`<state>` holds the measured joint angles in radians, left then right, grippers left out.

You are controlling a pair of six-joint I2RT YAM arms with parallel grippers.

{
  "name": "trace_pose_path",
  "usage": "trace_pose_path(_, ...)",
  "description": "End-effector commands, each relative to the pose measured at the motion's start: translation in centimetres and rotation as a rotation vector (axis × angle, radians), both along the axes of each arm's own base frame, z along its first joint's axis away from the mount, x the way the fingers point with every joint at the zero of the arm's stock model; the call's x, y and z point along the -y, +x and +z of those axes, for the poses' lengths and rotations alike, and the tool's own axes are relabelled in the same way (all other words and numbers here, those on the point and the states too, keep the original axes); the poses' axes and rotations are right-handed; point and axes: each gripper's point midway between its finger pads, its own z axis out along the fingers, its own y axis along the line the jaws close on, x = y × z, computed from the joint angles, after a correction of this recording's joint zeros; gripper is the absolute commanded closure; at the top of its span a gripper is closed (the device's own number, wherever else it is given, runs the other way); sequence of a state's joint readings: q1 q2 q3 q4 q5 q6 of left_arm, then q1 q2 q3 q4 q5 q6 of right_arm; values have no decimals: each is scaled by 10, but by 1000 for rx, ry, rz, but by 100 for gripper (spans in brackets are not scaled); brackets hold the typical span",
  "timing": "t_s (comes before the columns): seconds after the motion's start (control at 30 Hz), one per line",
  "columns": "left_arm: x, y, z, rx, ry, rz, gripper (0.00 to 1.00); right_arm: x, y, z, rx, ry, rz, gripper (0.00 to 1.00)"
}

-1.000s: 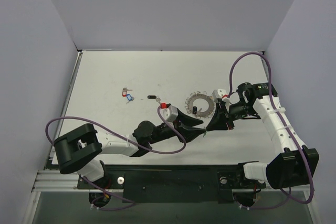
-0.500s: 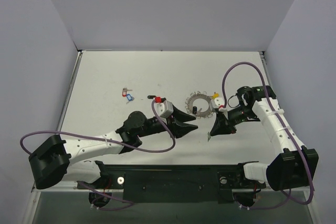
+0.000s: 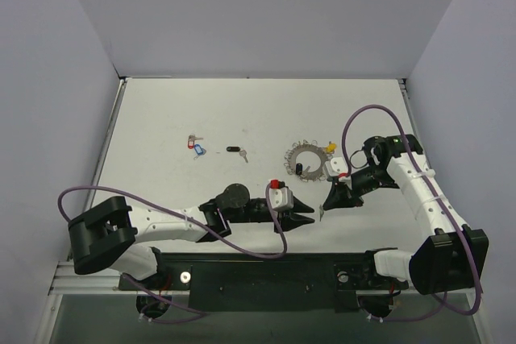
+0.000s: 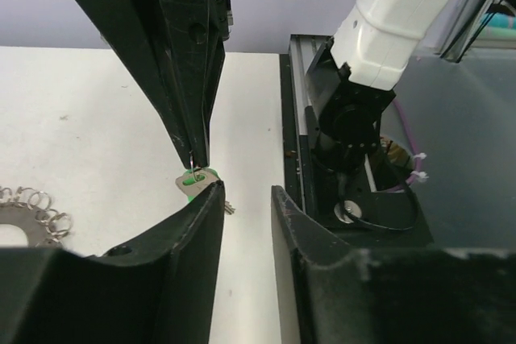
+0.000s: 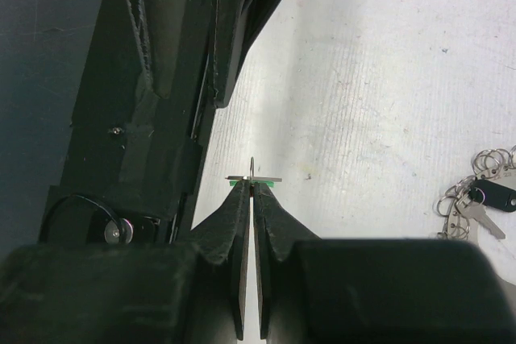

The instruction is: Put the keys on the keyring

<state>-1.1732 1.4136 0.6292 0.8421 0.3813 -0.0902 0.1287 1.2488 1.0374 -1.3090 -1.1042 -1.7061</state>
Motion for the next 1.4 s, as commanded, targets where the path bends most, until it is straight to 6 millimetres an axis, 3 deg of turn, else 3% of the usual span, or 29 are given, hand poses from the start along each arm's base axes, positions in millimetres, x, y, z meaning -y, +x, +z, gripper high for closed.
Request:
trace_pose_path(0.0, 11, 12, 27, 112, -75, 48, 65, 3, -34, 11, -120, 15, 21, 100)
trace_pose_path(0.43, 24, 33, 21, 149, -79, 163, 69, 2, -36, 13, -121, 27, 23, 100)
trace_pose_path(0.8, 30, 33, 19, 144, -84, 172, 70, 2, -36, 14, -127, 29, 19, 100)
trace_pose_path(1.37, 37, 31, 15, 143, -62, 167, 80, 1, -37, 16, -135, 34, 16, 100)
